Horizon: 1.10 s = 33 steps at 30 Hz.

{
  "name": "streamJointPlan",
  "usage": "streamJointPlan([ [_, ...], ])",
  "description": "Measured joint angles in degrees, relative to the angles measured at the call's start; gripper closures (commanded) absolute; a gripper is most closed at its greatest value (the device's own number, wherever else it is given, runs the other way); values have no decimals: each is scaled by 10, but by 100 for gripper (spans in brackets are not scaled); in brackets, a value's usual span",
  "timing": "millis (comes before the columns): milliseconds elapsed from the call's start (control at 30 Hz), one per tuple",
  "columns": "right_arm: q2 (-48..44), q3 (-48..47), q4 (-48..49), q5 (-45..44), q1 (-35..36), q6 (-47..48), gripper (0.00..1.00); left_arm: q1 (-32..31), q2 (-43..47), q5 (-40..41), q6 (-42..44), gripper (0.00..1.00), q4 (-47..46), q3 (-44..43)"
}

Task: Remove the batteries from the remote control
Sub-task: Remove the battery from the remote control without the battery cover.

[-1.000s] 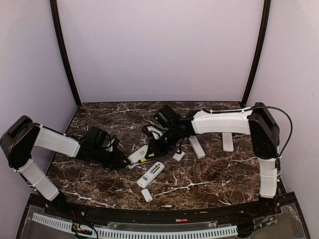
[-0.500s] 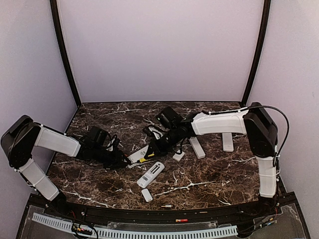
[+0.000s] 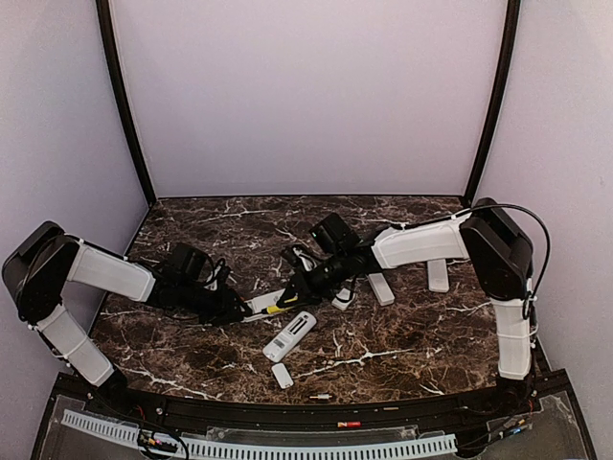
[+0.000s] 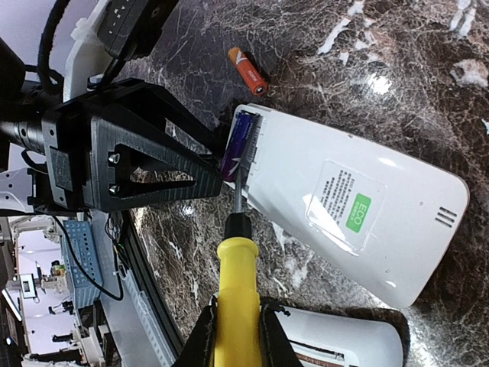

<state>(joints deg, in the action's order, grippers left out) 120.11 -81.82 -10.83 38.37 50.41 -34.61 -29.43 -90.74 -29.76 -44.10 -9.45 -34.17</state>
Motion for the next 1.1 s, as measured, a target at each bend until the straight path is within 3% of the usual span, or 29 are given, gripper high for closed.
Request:
streamJointPlan([
  [200,-5,27,46,1,-2,-25,100,0,0,2,-1,65,0,0],
  [533,-7,35,92,-17,-1,-47,100,6,58,36,13,48,48,-2],
  [767,-7,35,104,-28,-1,-49,100,32,135,56,28,46,92,-2],
  [1100,-7,35,106,-39,-1,-47,100,43,141,64,35,45,119,-2],
])
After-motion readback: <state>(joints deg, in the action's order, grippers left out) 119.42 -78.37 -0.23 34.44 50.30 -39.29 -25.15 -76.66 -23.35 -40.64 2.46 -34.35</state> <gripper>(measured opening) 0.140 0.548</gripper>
